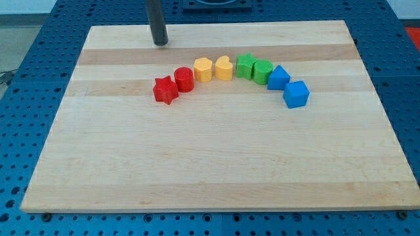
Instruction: Move the arm close to red circle
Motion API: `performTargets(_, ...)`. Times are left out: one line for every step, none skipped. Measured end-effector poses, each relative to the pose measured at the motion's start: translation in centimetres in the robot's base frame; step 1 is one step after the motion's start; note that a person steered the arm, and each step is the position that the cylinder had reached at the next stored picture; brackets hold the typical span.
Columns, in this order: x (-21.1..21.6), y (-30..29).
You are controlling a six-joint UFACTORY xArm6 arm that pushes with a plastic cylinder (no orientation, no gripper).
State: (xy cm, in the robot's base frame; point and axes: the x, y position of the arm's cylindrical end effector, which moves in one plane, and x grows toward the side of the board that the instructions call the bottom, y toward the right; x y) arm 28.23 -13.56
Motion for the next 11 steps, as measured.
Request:
performTargets(6.0,-1.0)
performTargets(7.9,-1.3)
performTargets(12.1,-2.1)
performTargets(7.3,-2.1)
performTargets(3.8,-2.1)
performTargets(3.9,-1.7)
performTargets(4.6,1.0)
performTargets(4.6,1.0)
performTargets(11.5,-0.7)
performTargets(11.5,-0.7)
performTargets(4.4,-1.7)
